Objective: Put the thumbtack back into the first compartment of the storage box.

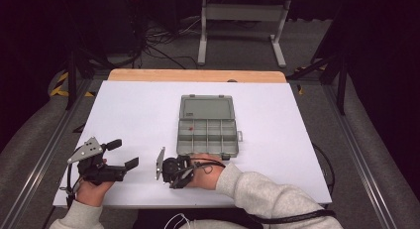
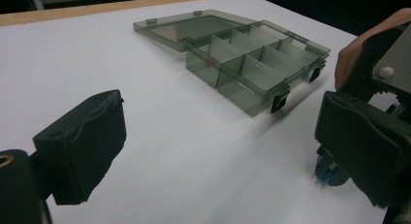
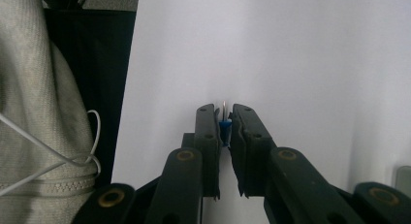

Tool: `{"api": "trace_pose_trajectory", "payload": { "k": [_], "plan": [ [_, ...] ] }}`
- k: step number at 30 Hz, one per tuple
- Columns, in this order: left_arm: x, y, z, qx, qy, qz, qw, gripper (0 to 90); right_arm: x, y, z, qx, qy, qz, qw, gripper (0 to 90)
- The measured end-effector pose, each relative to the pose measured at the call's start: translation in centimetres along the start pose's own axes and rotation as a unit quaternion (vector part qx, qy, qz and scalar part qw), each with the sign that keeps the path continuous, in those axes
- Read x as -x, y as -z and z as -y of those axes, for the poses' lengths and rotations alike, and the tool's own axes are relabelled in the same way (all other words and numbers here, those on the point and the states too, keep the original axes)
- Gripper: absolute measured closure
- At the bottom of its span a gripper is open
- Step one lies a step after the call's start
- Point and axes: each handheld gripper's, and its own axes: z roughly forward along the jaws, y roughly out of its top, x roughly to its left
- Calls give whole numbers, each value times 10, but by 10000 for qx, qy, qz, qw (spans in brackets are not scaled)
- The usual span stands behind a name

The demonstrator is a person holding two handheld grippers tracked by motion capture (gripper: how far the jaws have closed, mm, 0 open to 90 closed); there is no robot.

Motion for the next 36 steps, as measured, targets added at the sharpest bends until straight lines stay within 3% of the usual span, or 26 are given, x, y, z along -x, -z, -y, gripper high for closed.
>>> {"api": "trace_pose_trajectory", "payload": {
  "k": [18,36],
  "plan": [
    [0,-1,0,-1,-19,9,10000,51,20,37,-1,220,-174,98,9996,814],
    [0,0,0,10,-14,22,10000,51,64,61,6,370,-627,480,9962,814]
  ]
}}
